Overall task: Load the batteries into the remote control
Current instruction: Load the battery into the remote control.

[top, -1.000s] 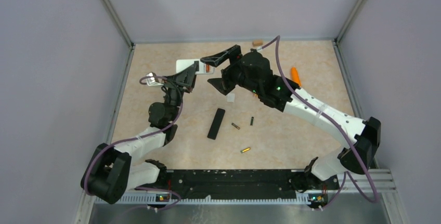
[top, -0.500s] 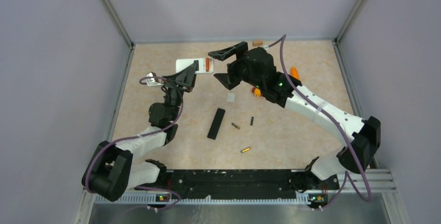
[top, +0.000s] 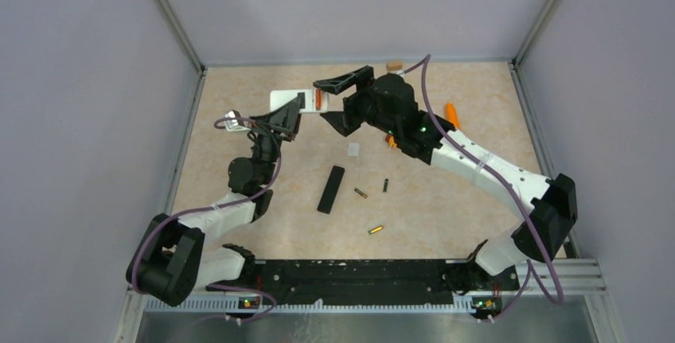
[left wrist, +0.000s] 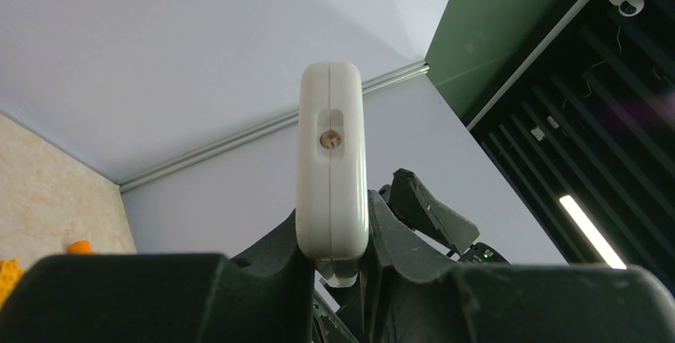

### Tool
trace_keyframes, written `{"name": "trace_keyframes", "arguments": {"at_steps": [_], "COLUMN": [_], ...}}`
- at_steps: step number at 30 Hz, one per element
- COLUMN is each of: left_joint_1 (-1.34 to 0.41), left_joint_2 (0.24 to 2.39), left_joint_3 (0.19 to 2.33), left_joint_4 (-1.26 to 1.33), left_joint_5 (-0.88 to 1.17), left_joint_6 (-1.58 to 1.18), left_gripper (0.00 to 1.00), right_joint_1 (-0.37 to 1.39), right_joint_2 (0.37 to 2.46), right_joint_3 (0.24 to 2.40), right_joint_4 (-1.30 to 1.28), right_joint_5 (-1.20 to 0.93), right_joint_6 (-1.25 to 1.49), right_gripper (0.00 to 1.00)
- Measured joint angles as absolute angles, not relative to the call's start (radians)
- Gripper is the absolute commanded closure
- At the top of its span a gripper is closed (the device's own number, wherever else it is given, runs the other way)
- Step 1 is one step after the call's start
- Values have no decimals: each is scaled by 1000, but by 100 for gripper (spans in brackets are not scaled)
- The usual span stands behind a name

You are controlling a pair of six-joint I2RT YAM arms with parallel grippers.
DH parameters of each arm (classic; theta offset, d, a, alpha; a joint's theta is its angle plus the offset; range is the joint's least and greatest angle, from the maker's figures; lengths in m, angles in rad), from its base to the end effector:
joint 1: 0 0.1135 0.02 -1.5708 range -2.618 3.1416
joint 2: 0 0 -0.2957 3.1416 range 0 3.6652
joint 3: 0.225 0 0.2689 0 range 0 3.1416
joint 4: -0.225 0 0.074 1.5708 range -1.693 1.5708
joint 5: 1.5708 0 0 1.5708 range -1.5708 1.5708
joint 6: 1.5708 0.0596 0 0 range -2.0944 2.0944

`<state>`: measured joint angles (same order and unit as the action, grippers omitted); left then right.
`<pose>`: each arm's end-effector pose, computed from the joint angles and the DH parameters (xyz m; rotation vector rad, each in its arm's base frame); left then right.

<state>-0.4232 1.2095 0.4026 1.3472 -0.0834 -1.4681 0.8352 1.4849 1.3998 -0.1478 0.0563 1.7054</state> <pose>0.2341 -0.1000 0.3109 -0.6628 0.9772 -1.6575 0.2647 0.2875 0.4148 0.9658 1.9624 1.6329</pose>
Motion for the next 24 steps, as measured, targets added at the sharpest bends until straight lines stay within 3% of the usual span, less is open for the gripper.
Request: {"name": "trace_keyframes", "arguments": {"at_steps": [5, 11, 24], "left_joint_1": [-423, -423, -421], "left_joint_2": [1209, 1209, 1209], "left_joint_3": [403, 403, 404], "left_joint_4": [1348, 1348, 1358], "left_joint_5": [-74, -68, -70], "left_joint_6": [-1468, -1468, -1471], "left_gripper": [100, 100, 100], "right_joint_1": [835, 835, 834], "right_joint_2": [1506, 1510, 1510], "right_joint_3": [1386, 1367, 1352], "right_joint_4": [-118, -92, -58], "right_joint_5": [36, 31, 19], "right_joint_6": [1716, 1726, 1730], "right_gripper": [34, 40, 63]}}
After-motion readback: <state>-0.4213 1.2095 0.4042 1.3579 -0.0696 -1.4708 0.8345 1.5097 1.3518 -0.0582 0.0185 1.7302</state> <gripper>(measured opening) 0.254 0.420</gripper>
